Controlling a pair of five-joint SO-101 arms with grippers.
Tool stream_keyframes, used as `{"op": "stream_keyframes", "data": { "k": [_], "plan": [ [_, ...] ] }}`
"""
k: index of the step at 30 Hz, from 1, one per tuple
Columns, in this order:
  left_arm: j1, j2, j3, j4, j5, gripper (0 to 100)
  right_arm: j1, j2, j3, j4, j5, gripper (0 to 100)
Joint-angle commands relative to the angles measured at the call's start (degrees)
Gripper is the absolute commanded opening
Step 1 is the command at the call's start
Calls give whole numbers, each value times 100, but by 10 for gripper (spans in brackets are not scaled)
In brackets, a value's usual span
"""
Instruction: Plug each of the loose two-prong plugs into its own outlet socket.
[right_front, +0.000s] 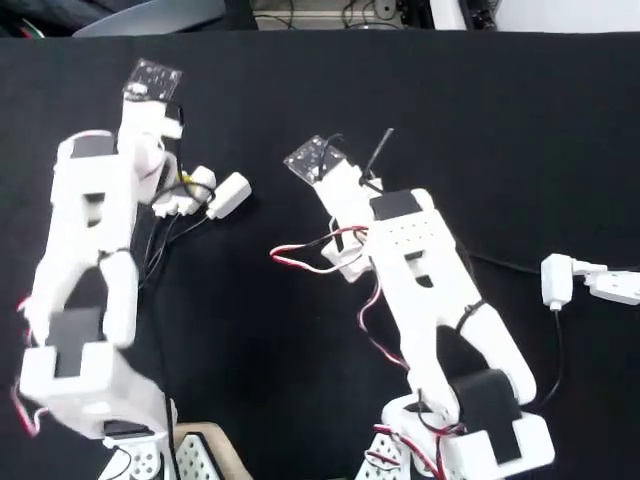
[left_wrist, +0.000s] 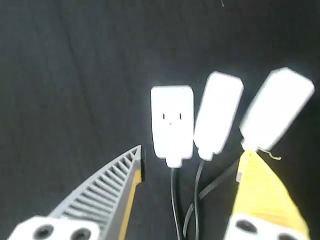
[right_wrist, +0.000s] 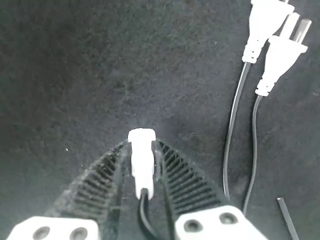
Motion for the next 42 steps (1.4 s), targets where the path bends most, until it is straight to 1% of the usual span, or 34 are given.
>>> {"op": "stream_keyframes", "data": {
  "k": [1, 7, 12, 15, 17, 20, 22, 24, 28, 31, 35, 39, 42],
  "plan": [
    [92, 721, -1305, 62, -35, 300, 88, 40, -382, -123, 53, 11],
    [488, 1653, -1807, 62, -62, 298, 105, 154, -418, -167, 53, 11],
    [646, 1969, -2018, 97, -26, 236, 105, 215, -409, -281, 53, 11],
    [796, 1952, -1947, 246, 220, 221, 105, 259, -418, -281, 79, 11],
    [945, 1846, -1842, 273, 255, 220, 105, 259, -418, -281, 79, 11],
    [1209, 1670, -1367, 185, 237, 220, 105, 259, -418, -281, 88, 11],
    [1314, 1495, -1033, 105, 0, 219, 105, 259, -418, -281, 88, 11],
    [1323, 1266, -708, 0, -220, 217, 105, 259, -418, -281, 88, 11],
    [1235, 659, -84, -246, -378, 221, 105, 259, -418, -281, 88, 11],
    [1200, 114, 286, -246, -615, 221, 105, 259, -418, -281, 97, 11],
    [1358, -413, 769, -255, -1002, 237, 105, 259, -418, -281, 97, 11],
    [1437, -431, 989, -651, -1160, 284, 105, 259, -418, -281, 97, 11],
    [1560, -369, 998, -475, -1301, 294, 114, 259, -418, -281, 97, 11]
  ]
}}
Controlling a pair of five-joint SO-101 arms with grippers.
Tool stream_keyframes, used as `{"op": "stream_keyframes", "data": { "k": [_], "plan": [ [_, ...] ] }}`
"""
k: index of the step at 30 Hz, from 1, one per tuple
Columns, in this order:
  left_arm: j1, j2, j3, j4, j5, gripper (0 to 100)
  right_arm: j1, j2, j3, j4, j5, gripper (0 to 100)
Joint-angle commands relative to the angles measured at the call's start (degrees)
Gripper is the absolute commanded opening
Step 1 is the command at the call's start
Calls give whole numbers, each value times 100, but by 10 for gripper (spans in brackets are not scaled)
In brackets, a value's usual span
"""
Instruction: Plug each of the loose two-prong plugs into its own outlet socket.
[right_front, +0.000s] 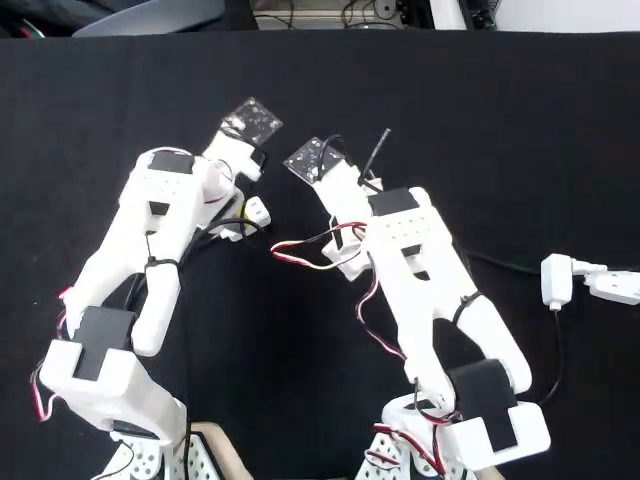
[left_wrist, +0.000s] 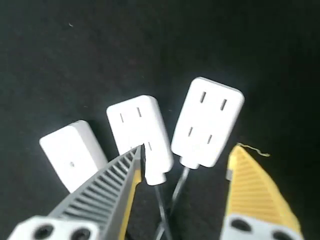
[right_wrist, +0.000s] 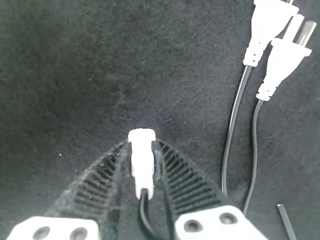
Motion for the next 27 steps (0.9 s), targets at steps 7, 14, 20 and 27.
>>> {"op": "stream_keyframes", "data": {
  "k": [7, 14, 20, 27],
  "plan": [
    [488, 141, -163, 44, -457, 294, 62, -13, -374, -88, 35, 11],
    [514, 923, -259, 44, -563, 292, 62, -13, -374, -88, 35, 11],
    [505, 624, -462, 1266, -536, 162, 62, -13, -374, -88, 35, 11],
    [1200, -686, 1121, 1495, -510, 34, 308, -13, -462, -88, 35, 11]
  ]
}}
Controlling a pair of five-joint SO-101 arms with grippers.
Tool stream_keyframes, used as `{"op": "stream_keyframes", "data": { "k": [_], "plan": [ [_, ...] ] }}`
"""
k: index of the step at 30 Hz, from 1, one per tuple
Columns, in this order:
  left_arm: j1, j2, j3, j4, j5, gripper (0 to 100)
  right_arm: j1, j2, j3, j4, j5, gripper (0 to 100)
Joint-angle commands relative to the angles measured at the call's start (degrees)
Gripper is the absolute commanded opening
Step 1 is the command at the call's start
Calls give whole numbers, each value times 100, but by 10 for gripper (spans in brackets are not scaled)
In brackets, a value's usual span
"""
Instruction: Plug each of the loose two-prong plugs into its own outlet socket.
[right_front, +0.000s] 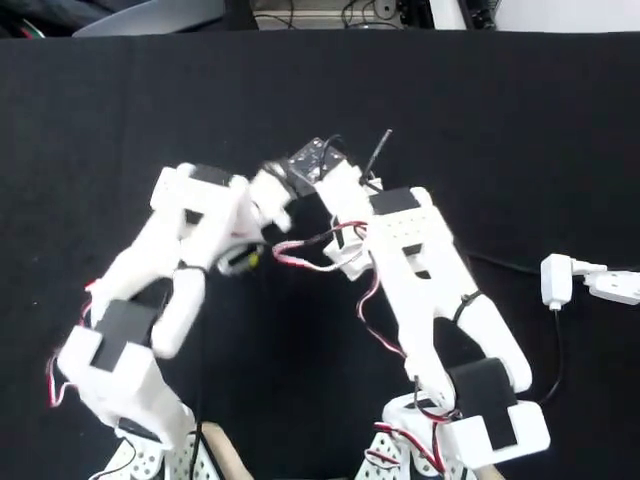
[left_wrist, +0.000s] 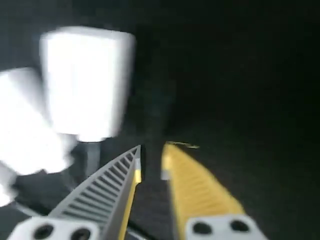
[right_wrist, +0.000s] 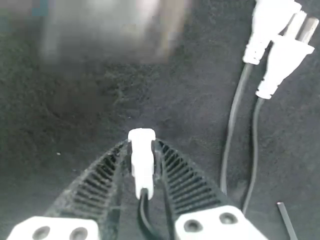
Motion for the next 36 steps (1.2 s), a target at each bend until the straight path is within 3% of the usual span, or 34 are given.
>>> {"op": "stream_keyframes", "data": {
  "k": [1, 8, 13, 15, 18, 24, 28, 36],
  "plan": [
    [488, -1284, 1121, 79, -18, 34, 229, -31, -462, -88, 35, 11],
    [585, -3974, 3134, -44, -18, 34, 264, -40, -470, -62, 35, 11],
    [-382, -5925, 3952, -1064, 334, 147, 264, -48, -470, -53, 35, 11],
    [-418, -6180, 4312, -1969, 642, 190, 246, -31, -470, -53, 35, 11],
    [-286, -5785, 4488, -3121, 835, 209, 246, -31, -470, -53, 26, 11],
    [-356, -2866, 2659, -3103, 1020, 214, 246, -31, -453, -62, 0, 11],
    [-470, -1345, 1218, -2541, 905, 215, 246, -31, -453, -62, 26, 11],
    [-576, -466, -497, -1503, 70, 253, 246, -31, -453, -79, 26, 11]
  ]
}}
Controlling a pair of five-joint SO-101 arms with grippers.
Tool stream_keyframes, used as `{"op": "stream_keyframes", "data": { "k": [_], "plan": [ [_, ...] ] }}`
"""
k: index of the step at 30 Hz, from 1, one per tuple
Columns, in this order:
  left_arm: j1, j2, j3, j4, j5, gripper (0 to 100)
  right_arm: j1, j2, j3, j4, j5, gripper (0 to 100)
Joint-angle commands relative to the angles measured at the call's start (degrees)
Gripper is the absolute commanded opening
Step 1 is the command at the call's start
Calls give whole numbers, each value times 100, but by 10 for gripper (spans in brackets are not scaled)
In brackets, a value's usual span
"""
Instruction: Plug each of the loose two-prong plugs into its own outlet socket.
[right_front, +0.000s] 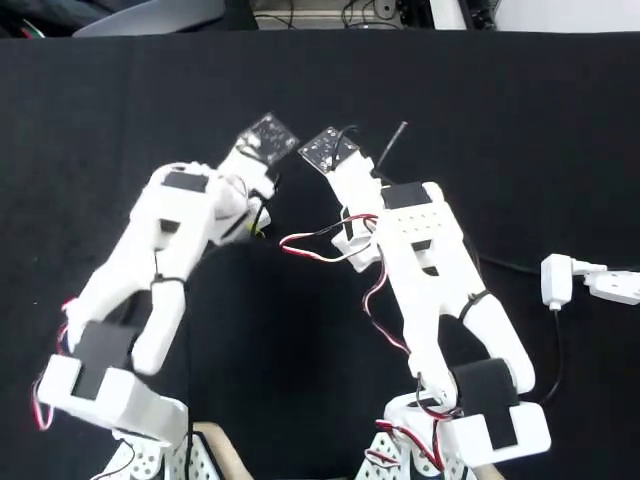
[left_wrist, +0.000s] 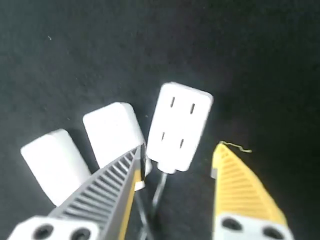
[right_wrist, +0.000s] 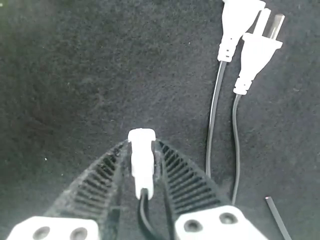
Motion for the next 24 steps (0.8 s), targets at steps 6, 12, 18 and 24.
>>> {"op": "stream_keyframes", "data": {
  "k": [6, 12, 18, 24],
  "plan": [
    [-295, 1275, -1648, 492, -510, 255, 53, -31, -303, -88, 35, 11],
    [-22, 1767, -1393, 431, -563, 248, 70, -31, -303, -97, 35, 11],
    [312, 1310, -576, 422, -923, 71, 79, -31, -312, -97, 35, 11],
    [655, -378, 1262, 176, -1002, 52, 79, -31, -295, -176, 35, 11]
  ]
}}
